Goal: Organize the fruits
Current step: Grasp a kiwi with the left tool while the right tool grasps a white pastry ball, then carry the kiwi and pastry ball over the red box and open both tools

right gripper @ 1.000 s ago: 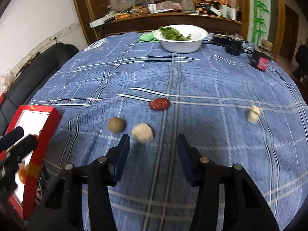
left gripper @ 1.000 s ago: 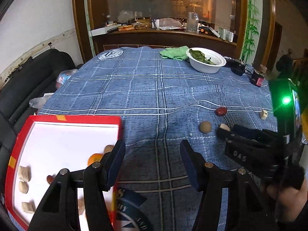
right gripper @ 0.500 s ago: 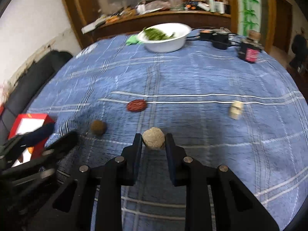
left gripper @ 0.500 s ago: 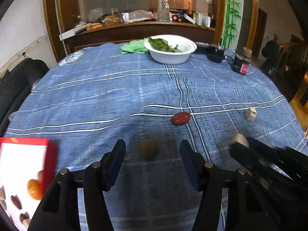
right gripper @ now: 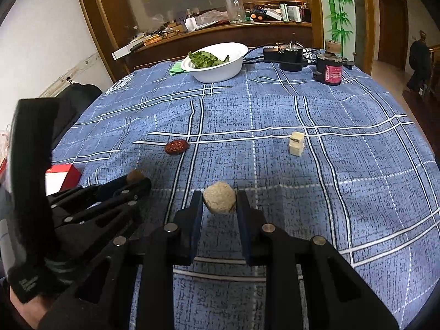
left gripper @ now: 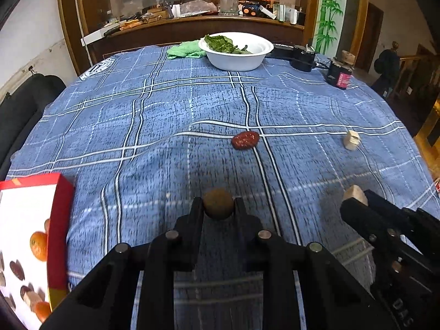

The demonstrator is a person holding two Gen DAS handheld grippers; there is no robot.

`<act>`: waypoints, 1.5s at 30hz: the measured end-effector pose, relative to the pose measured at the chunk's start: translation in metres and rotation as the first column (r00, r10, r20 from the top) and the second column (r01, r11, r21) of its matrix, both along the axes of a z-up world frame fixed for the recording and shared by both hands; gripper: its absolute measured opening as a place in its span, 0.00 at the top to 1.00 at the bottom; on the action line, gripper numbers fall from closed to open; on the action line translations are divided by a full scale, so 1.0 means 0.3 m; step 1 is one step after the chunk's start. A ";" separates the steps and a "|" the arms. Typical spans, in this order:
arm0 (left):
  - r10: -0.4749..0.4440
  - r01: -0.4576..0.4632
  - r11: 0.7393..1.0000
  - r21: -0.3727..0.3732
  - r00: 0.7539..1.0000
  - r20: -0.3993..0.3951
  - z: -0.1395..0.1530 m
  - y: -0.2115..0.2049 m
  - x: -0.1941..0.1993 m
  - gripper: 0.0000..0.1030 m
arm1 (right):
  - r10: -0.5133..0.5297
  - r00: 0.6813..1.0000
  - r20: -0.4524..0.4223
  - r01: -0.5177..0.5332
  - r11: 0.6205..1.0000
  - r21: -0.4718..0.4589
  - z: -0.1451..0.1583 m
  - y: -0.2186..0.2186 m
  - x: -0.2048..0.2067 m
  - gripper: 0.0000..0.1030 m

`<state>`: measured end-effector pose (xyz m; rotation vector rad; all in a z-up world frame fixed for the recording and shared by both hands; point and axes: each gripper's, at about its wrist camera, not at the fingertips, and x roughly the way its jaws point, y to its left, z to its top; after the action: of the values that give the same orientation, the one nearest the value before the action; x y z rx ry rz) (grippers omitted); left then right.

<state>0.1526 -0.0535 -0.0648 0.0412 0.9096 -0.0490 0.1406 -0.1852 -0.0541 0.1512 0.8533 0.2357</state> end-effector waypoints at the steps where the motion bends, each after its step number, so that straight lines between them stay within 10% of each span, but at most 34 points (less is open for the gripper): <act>1: 0.000 0.000 1.000 -0.003 1.000 0.002 0.005 0.002 -0.017 0.80 | 0.000 1.000 0.002 0.000 1.000 -0.003 0.001 -0.001 -0.007 0.75; 45: 0.037 -0.030 0.995 -0.100 0.996 0.075 0.113 0.144 -0.327 0.80 | 0.053 0.998 0.034 -0.052 0.998 -0.029 0.029 0.112 -0.235 0.74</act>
<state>0.0544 -0.0101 -0.0308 -0.0633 0.8298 -0.0607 0.0702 -0.1516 -0.0452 0.0983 0.8261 0.2742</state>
